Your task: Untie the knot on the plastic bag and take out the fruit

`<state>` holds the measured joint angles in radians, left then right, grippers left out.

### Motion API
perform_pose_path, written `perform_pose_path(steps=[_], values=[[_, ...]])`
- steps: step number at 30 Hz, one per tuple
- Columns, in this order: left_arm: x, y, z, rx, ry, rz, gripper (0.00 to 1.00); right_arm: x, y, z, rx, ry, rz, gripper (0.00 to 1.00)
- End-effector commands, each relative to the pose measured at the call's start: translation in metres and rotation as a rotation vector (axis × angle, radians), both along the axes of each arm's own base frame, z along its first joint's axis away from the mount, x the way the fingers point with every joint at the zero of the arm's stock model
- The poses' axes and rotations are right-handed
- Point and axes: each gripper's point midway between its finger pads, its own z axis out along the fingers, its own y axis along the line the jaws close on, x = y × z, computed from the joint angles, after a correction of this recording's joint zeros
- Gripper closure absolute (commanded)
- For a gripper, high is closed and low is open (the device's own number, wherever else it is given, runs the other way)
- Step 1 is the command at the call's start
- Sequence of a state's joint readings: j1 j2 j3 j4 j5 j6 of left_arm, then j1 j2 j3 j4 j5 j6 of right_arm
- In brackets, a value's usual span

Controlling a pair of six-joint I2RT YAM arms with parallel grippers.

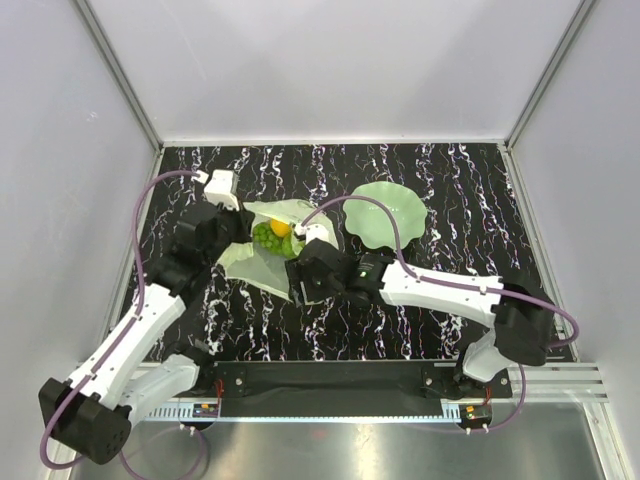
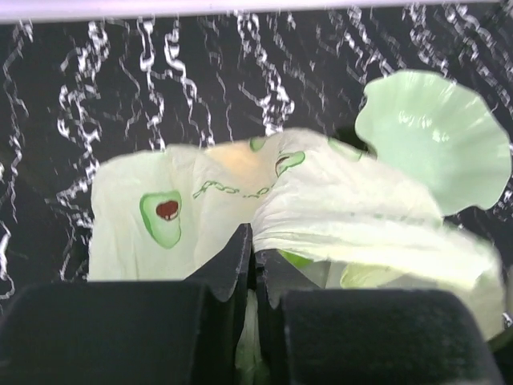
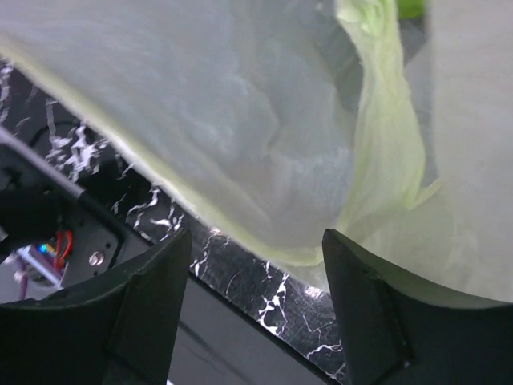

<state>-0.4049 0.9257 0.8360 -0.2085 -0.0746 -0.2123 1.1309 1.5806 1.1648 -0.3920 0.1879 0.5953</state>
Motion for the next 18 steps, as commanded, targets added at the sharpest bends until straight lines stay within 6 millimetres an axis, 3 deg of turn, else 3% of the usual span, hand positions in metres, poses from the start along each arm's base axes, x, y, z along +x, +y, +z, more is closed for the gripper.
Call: perform_pose_path(steps=[1,2,6,9,10,11,13,14,18], values=[[0.003,-0.008,-0.005,-0.044,-0.004,-0.013,0.95,-0.001,0.014,0.062,0.141,-0.087,0.098,0.25],[0.002,-0.013,-0.007,-0.061,0.011,-0.032,0.95,0.001,0.012,0.067,0.137,-0.100,0.085,0.19],[0.009,-0.027,-0.001,-0.106,0.029,-0.067,0.96,0.020,0.006,0.071,0.081,-0.156,0.006,0.14],[0.012,-0.036,0.005,-0.146,0.028,-0.091,0.96,0.043,0.001,0.067,-0.019,-0.196,-0.104,0.12],[0.013,-0.039,0.007,-0.152,0.026,-0.096,0.96,0.057,-0.009,0.076,-0.075,-0.238,-0.186,0.12],[0.013,-0.041,0.008,-0.160,0.028,-0.097,0.96,0.065,-0.011,0.063,-0.133,-0.233,-0.236,0.10],[0.013,-0.043,0.012,-0.170,0.024,-0.098,0.97,0.079,-0.016,0.069,-0.192,-0.274,-0.306,0.09],[0.014,-0.043,0.012,-0.174,0.025,-0.092,0.97,0.083,-0.014,0.058,-0.224,-0.275,-0.323,0.08],[0.017,-0.041,0.016,-0.175,0.014,-0.078,0.98,0.107,-0.017,0.054,-0.256,-0.362,-0.425,0.07]])
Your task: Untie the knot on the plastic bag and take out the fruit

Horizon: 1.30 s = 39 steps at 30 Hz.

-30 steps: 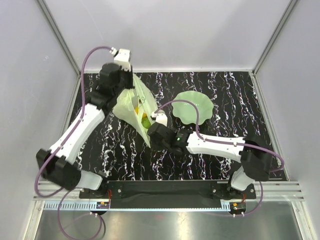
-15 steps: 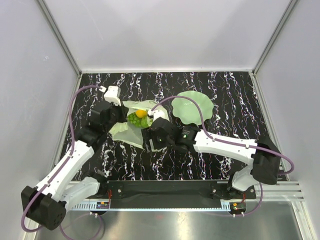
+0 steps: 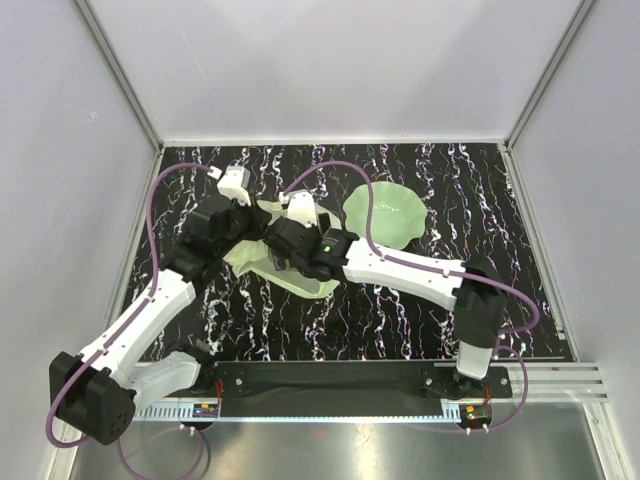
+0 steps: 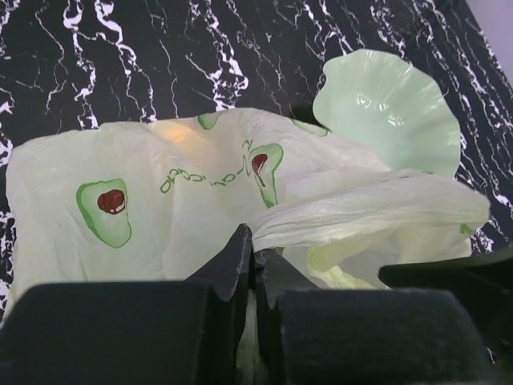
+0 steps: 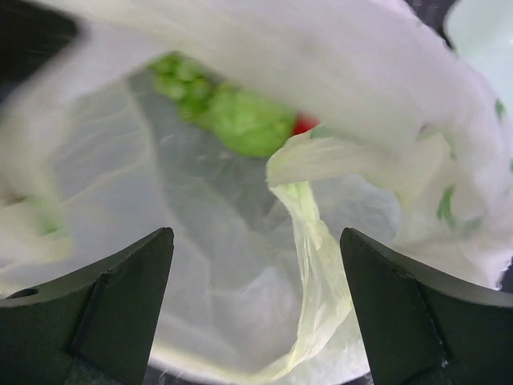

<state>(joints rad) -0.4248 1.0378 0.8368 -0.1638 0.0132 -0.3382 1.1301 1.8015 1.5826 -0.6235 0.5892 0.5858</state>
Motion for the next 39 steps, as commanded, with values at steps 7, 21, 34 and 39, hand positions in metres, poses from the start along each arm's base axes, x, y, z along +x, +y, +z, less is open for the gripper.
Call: perform_pose_path(steps=[7,21,34,39], values=[[0.014,-0.012,0.044,-0.076,-0.105,-0.012,1.00,0.052,-0.011,-0.011,-0.026,-0.165,-0.137,0.22],[0.019,-0.010,0.027,-0.074,-0.069,0.020,1.00,0.046,-0.019,-0.007,-0.014,-0.136,-0.063,1.00],[0.017,0.002,-0.014,-0.029,0.007,0.081,1.00,-0.036,-0.127,0.064,0.177,-0.046,-0.114,1.00],[0.000,0.001,-0.035,-0.046,0.048,0.081,1.00,-0.031,-0.178,0.055,0.096,-0.063,-0.301,1.00]])
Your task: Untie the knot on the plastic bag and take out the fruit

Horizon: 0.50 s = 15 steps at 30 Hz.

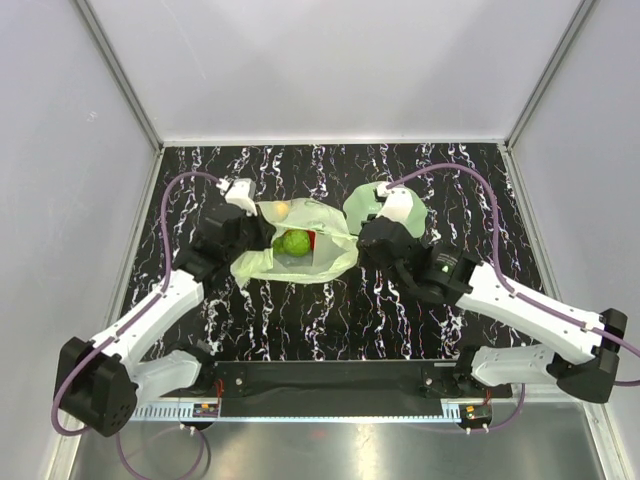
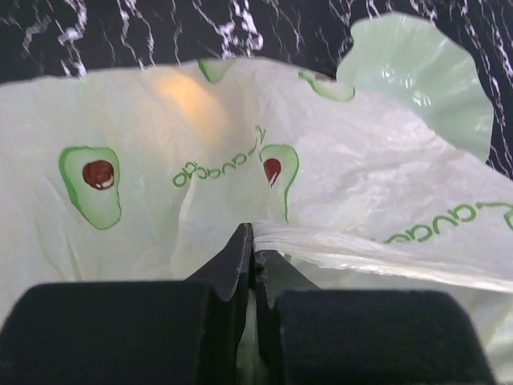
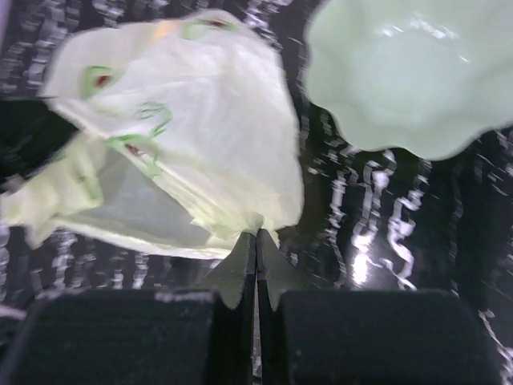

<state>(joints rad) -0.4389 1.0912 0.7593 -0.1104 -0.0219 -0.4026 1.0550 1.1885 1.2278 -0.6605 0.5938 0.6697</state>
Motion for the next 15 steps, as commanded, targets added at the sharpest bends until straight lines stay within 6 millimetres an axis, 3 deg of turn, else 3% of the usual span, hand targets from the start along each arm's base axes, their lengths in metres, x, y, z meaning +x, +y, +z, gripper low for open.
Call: perform_pose_path(steps=[1,5,6,9,13,15], values=[[-0.004,0.004,0.004,-0.037,-0.036,0.042,1.00,0.004,-0.053,-0.039,-0.181,0.062,-0.193,1.00],[-0.017,0.017,-0.004,-0.035,-0.032,0.100,1.00,0.015,-0.073,-0.066,-0.253,0.118,-0.315,1.00],[-0.024,0.023,0.004,-0.045,-0.051,0.113,1.00,0.020,-0.079,-0.074,-0.268,0.140,-0.342,1.00],[-0.039,0.035,0.008,-0.062,-0.058,0.152,1.00,0.038,-0.078,-0.087,-0.290,0.167,-0.354,1.00],[-0.065,0.051,0.038,-0.121,-0.119,0.185,1.00,0.072,-0.051,-0.086,-0.266,0.135,-0.289,1.00],[-0.075,0.059,0.038,-0.116,-0.110,0.203,1.00,0.087,-0.038,-0.077,-0.242,0.118,-0.265,1.00]])
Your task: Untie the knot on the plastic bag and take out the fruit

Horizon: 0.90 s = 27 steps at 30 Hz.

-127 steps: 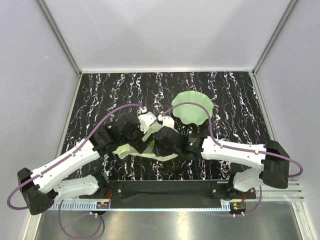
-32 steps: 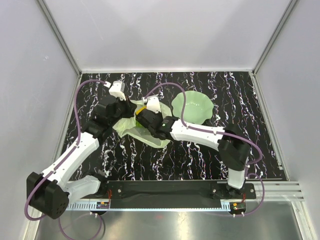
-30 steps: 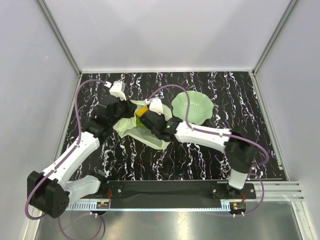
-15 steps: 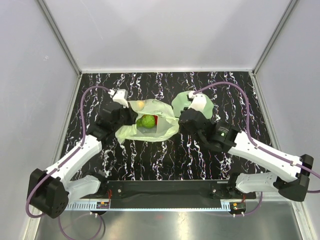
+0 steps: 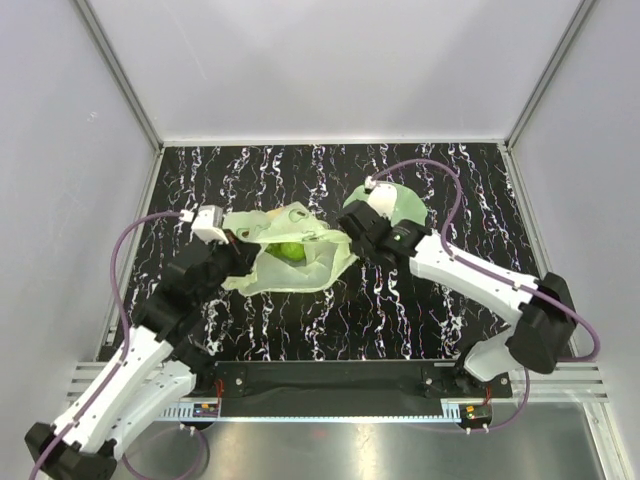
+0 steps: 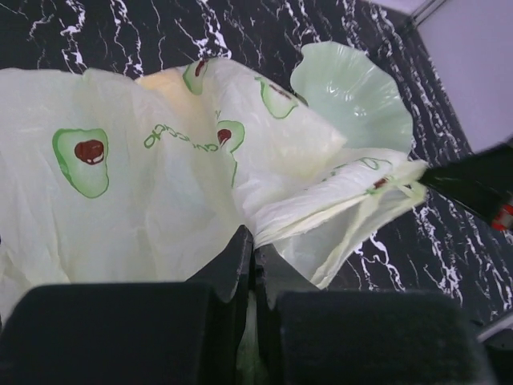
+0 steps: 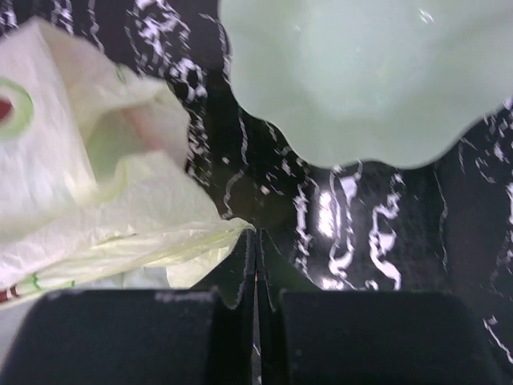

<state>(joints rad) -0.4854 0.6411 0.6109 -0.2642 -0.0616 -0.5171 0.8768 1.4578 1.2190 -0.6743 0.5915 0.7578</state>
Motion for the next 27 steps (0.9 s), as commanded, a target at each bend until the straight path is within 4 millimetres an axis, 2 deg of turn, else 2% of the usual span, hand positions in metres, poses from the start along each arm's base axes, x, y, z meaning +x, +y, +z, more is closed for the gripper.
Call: perform_pose_path(steps=[1,2,3,4,5,6,7,8,9,10,11,12,13,15,17,18,19,20,21,22,23,24,26,27], values=[[-0.006,0.039,0.008,0.020,-0.009,0.176,1.00,0.038,-0.009,0.011,-0.108,-0.047,-0.007,1.00],[-0.011,0.044,0.016,0.011,-0.030,0.189,1.00,0.047,-0.009,0.012,-0.108,-0.048,-0.013,1.00],[-0.016,0.047,0.014,0.018,-0.016,0.193,1.00,0.058,-0.001,0.024,-0.088,-0.071,-0.008,1.00],[-0.018,0.049,0.016,0.012,-0.019,0.199,1.00,0.068,0.004,0.016,-0.117,-0.059,0.006,1.00],[-0.023,0.053,0.014,0.015,-0.008,0.208,1.00,0.078,0.005,0.018,-0.116,-0.061,0.002,1.00],[-0.025,0.054,0.016,0.008,-0.009,0.211,1.00,0.089,0.013,0.032,-0.086,-0.081,0.012,1.00],[-0.027,0.054,0.017,-0.006,-0.007,0.213,1.00,0.100,0.018,0.022,-0.114,-0.063,0.022,1.00],[-0.030,0.054,0.020,-0.021,-0.012,0.212,1.00,0.109,0.017,0.024,-0.119,-0.065,0.017,1.00],[-0.031,0.054,0.022,-0.034,-0.014,0.211,1.00,0.122,0.023,0.040,-0.096,-0.093,0.015,1.00],[-0.032,0.053,0.024,-0.049,-0.018,0.210,1.00,0.131,0.026,0.028,-0.131,-0.069,0.028,1.00],[-0.031,0.054,0.025,-0.054,-0.022,0.218,1.00,0.139,0.025,0.030,-0.138,-0.074,0.023,1.00],[-0.031,0.054,0.024,-0.058,-0.024,0.223,1.00,0.150,0.026,0.043,-0.124,-0.095,0.015,1.00],[-0.030,0.055,0.021,-0.055,-0.020,0.230,1.00,0.156,0.027,0.035,-0.139,-0.079,0.023,1.00],[-0.025,0.053,0.021,-0.055,-0.017,0.235,1.00,0.164,0.027,0.042,-0.135,-0.082,0.027,1.00],[-0.019,0.045,0.022,-0.069,-0.021,0.214,1.00,0.159,0.022,0.049,-0.136,-0.079,0.019,1.00],[-0.014,0.039,0.019,-0.062,-0.008,0.194,1.00,0.152,0.023,0.045,-0.122,-0.066,0.035,0.94],[-0.011,0.034,0.020,-0.046,-0.011,0.167,1.00,0.141,0.021,0.076,-0.068,-0.124,0.065,0.83],[-0.008,0.031,0.022,-0.043,-0.012,0.155,1.00,0.133,0.022,0.088,-0.030,-0.154,0.092,0.60],[-0.005,0.029,0.021,-0.030,-0.005,0.148,1.00,0.121,0.028,0.081,0.016,-0.157,0.148,0.54],[0.000,0.026,0.020,-0.006,0.003,0.136,1.00,0.101,0.025,0.121,0.090,-0.233,0.192,0.48],[0.002,0.024,0.021,0.000,-0.002,0.131,1.00,0.082,0.033,0.114,0.131,-0.205,0.276,0.37],[0.005,0.024,0.022,0.013,-0.007,0.130,1.00,0.063,0.030,0.142,0.184,-0.256,0.325,0.33],[0.011,0.022,0.022,0.028,-0.016,0.128,1.00,0.033,0.041,0.149,0.219,-0.246,0.435,0.26],[0.013,0.023,0.022,0.033,-0.016,0.133,1.00,0.012,0.046,0.152,0.235,-0.234,0.515,0.21]])
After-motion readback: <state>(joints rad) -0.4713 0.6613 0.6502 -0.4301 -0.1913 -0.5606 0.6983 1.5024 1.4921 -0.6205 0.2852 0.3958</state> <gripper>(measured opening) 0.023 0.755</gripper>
